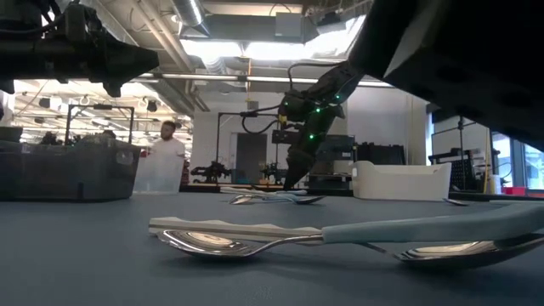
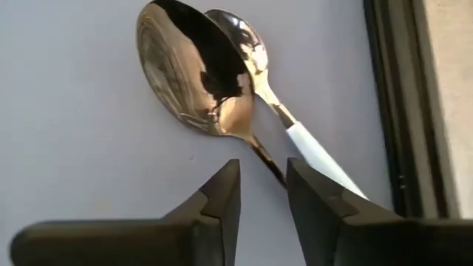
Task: Sort silverware by color (type)
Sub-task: Put the black spoon into the white bin
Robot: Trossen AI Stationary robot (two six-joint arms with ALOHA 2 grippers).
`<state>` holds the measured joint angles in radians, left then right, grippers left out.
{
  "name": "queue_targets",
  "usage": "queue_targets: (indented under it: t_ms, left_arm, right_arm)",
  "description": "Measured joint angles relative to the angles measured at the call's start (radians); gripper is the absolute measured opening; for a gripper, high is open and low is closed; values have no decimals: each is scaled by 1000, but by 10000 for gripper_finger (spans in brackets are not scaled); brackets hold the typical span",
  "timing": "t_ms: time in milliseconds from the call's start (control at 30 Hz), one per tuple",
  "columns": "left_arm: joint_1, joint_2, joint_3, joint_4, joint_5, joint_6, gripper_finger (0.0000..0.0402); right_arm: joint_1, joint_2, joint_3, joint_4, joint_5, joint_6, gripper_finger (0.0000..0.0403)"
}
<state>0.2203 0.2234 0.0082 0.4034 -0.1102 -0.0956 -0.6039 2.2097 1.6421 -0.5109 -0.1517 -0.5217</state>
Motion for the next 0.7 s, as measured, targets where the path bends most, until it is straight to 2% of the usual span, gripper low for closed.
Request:
queue_targets:
  t_ms: [333,500,700]
  left_arm:
    - [0,0,0,1,0,0,92]
    - [0,0,0,-3,-1,1,92]
    - [0,0,0,-3,-1,1,92]
  right_arm:
    - [-34,34,0,10,-4,-6,95]
    - [-58,45,2,17,-69,8,95]
    - [-52,45,3,-9,-77,-26,79]
